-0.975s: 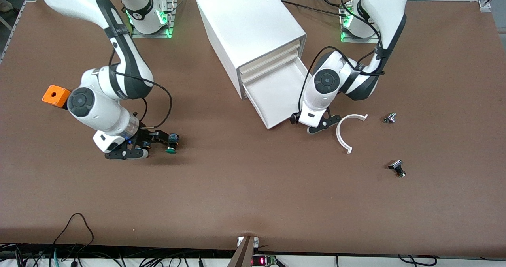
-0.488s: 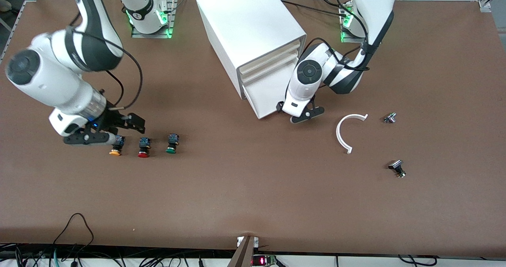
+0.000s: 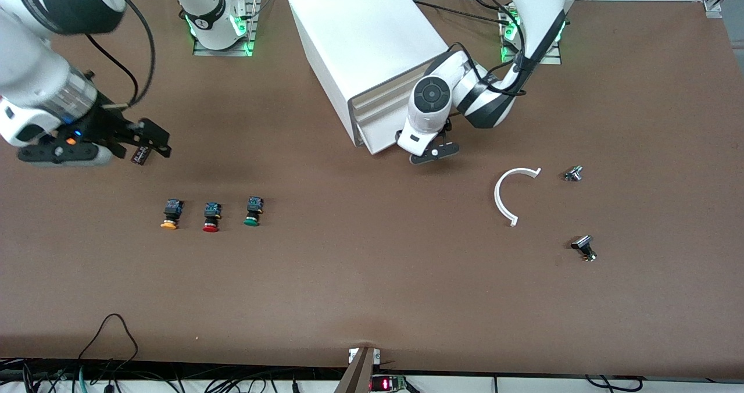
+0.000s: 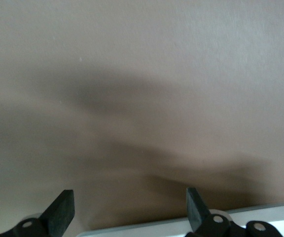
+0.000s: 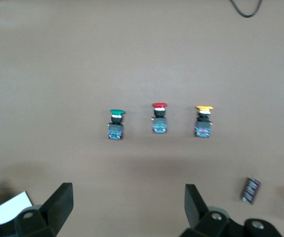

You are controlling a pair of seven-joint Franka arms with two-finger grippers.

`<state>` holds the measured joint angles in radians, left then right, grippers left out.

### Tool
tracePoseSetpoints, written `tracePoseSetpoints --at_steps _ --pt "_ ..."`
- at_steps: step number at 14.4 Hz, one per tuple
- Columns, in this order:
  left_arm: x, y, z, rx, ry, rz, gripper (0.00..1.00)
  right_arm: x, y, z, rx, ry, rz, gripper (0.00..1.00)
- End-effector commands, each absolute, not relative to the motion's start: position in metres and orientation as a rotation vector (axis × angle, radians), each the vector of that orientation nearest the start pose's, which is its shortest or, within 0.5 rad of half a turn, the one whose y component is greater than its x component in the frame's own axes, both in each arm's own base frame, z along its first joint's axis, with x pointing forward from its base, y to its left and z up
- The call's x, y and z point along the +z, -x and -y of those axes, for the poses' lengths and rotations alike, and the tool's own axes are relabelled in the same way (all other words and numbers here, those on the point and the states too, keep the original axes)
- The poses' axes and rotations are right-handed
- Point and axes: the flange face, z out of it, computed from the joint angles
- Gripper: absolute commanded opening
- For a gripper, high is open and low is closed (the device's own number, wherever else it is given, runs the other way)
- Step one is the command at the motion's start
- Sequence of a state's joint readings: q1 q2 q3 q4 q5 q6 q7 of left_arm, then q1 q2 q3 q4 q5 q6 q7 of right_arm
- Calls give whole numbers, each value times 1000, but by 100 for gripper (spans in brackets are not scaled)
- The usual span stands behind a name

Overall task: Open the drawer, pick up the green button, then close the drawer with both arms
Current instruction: 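Push the drawer shut with the left gripper while the right gripper retracts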

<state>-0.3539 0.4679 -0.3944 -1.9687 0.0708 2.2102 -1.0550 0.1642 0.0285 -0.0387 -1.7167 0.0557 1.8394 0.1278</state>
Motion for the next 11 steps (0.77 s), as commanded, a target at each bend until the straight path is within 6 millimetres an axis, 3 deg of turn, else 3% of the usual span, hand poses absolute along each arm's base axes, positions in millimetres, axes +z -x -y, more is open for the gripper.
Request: tracePoseSetpoints --at_steps 1,6,11 --pt "242 -426 410 416 3027 473 100 591 -556 -65 -145 3135 -18 100" --pt "238 -411 418 512 3004 476 100 618 -534 -42 -131 3152 -75 100" --pt "240 -400 427 540 2998 443 100 626 -524 -43 -99 3154 -70 100"
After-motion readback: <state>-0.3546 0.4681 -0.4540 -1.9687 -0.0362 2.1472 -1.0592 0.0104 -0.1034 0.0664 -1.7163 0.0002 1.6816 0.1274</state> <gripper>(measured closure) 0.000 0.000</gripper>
